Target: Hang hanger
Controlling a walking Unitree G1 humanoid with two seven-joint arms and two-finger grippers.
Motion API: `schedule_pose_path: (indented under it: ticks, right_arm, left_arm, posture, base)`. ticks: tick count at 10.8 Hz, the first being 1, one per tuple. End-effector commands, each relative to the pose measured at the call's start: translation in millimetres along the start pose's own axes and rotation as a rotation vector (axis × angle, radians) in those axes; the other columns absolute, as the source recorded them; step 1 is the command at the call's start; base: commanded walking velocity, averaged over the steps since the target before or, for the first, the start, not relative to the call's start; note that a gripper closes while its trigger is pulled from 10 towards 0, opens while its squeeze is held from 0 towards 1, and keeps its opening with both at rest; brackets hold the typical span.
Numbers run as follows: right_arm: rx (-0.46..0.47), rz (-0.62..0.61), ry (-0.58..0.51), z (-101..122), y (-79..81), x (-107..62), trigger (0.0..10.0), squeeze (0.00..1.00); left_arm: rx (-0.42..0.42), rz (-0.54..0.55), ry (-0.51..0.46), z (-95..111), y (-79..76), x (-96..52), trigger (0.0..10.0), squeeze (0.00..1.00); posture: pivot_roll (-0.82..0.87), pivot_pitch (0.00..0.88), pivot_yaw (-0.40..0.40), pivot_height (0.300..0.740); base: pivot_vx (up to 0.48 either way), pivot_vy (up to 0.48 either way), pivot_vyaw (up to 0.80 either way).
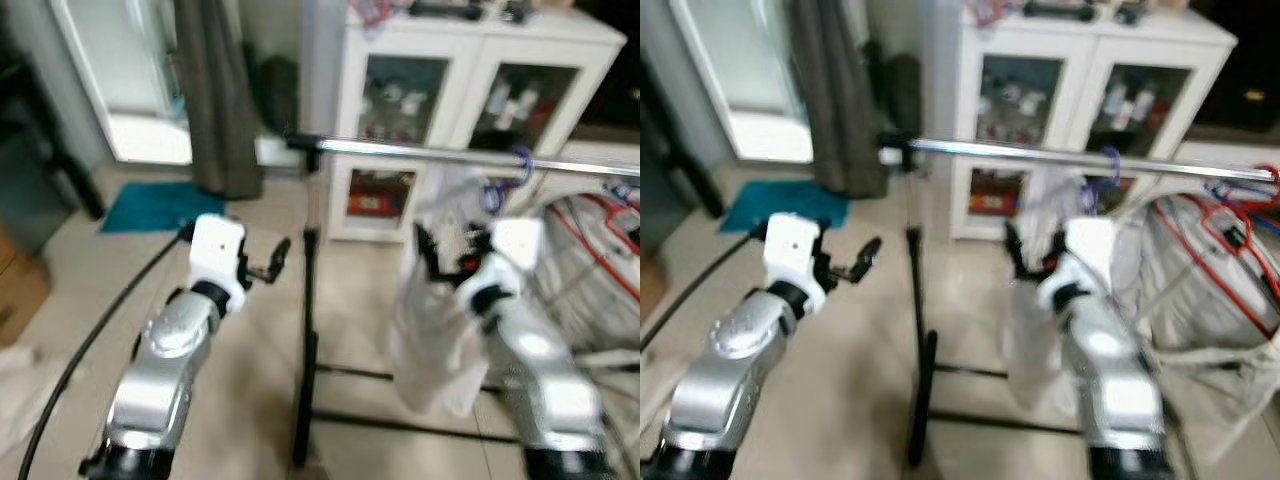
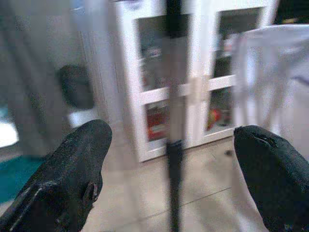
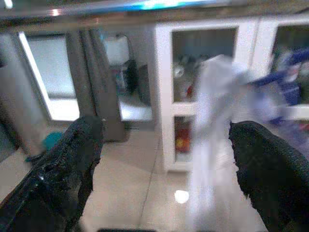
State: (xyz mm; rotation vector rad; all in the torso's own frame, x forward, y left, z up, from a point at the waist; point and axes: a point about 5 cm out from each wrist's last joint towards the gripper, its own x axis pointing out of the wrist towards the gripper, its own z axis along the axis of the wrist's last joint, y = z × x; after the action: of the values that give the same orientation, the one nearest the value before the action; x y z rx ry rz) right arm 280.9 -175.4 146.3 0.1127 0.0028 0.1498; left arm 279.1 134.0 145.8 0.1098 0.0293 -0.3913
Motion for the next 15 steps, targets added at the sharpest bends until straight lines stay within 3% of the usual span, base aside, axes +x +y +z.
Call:
schedule_pose_path:
  ticks: [1,3,4,5,6,7,10,12,13,15]
  right_arm:
    - [-0.003,0.000,-0.030,7,-11.0,-6.6,10.0,1.00]
    - [-0.017,0.155,-0.041,23,-18.6,-22.6,10.0,1.00]
    - [-0.064,0.170,-0.012,32,-33.3,-28.3,10.0,1.00]
    - [-0.132,0.114,0.063,34,-49.2,-26.4,10.0,1.00]
    - [-0.148,0.092,0.135,32,-59.2,-22.6,10.0,1.00]
    - [-0.170,0.060,0.188,33,-72.1,-9.0,10.0,0.00]
    - [-0.145,0.114,0.229,33,-74.4,20.5,10.0,0.00]
    - [-0.145,0.114,0.229,33,-74.4,20.5,10.0,0.00]
    - [-0.153,0.129,0.261,30,-78.2,48.4,10.0,0.00]
    - [-0.132,0.103,0.268,28,-79.7,67.8,10.0,0.00]
  left_arm:
    - [-0.001,-0.072,-0.010,0,-12.5,-0.6,10.0,0.92]
    - [0.055,-0.188,0.007,0,-19.8,-2.0,10.0,0.93]
    - [0.079,-0.250,0.029,-1,-22.1,-0.3,10.0,0.76]
    - [0.074,-0.332,0.041,0,-26.8,0.8,10.0,0.28]
    - [0.084,-0.414,0.057,2,-32.2,1.4,10.0,0.00]
    - [0.121,-0.527,0.078,2,-38.5,4.9,10.0,0.00]
    - [0.131,-0.594,0.073,7,-40.6,11.8,10.0,0.00]
    - [0.131,-0.594,0.073,7,-40.6,11.8,10.0,0.00]
    - [0.130,-0.640,0.085,6,-46.9,10.9,10.0,0.00]
    - [0.136,-0.657,0.093,4,-48.0,9.6,10.0,0.00]
  posture:
    - [0.09,0.000,-0.024,0.740]
    - [0.08,0.000,-0.017,0.740]
    - [0.06,0.000,-0.010,0.740]
    - [0.06,0.000,-0.009,0.740]
    - [0.05,0.000,-0.010,0.740]
    - [0.04,0.000,-0.013,0.740]
    - [0.02,0.000,-0.017,0.740]
    - [0.02,0.000,-0.017,0.740]
    - [0.03,0.000,-0.035,0.740]
    - [0.03,0.000,-0.040,0.740]
  base:
    - [0.000,0.000,0.00]
    - [0.000,0.000,0.00]
    - [0.000,0.000,0.00]
    - [0.000,0.000,0.00]
    - [0.000,0.000,0.00]
    - [0.000,0.000,0.00]
    - [0.000,0.000,0.00]
    - [0.000,0.000,0.00]
    - [0.000,0.000,0.00]
    - [0.000,0.000,0.00]
